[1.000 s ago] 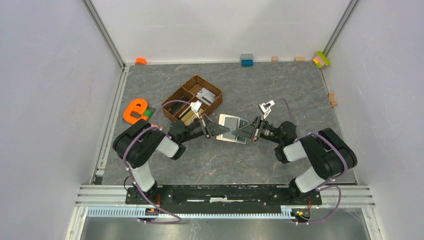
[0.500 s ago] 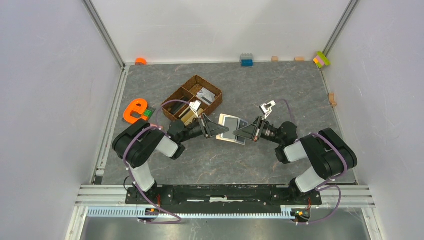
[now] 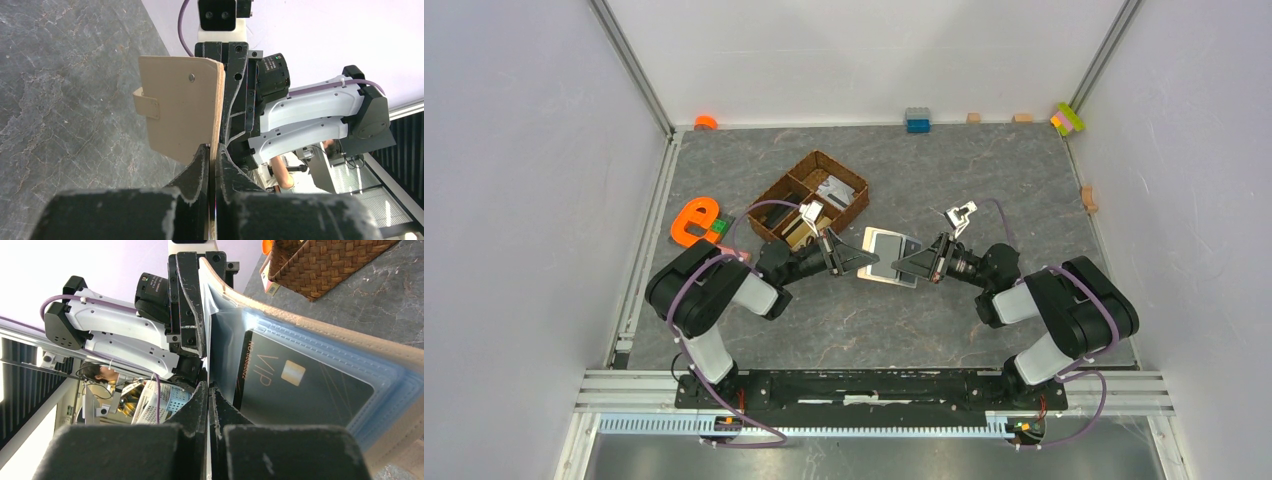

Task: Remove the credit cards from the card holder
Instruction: Remove the credit card from the card holder.

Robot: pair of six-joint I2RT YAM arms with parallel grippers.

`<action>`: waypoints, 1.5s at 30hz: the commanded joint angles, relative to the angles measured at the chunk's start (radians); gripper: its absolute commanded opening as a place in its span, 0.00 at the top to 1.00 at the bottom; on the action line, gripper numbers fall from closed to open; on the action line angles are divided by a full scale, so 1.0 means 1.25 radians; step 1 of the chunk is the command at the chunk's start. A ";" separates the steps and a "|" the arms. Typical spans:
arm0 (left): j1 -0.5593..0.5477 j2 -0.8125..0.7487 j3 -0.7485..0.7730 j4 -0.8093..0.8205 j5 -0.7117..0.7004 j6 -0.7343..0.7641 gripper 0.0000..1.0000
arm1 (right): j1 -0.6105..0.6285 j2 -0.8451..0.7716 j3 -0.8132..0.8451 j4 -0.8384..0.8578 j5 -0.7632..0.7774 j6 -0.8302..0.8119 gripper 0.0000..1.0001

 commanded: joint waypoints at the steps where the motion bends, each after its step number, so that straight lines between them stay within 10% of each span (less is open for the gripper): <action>1: 0.013 -0.022 -0.010 0.044 0.005 0.002 0.98 | -0.010 -0.019 -0.005 0.259 -0.012 0.002 0.99; 19: 0.035 -0.033 -0.022 0.044 0.015 -0.005 0.98 | -0.036 -0.009 -0.017 0.280 -0.016 0.009 0.98; 45: -0.013 -0.009 0.009 0.044 0.019 -0.022 0.98 | -0.006 -0.016 0.015 0.187 -0.010 -0.054 0.66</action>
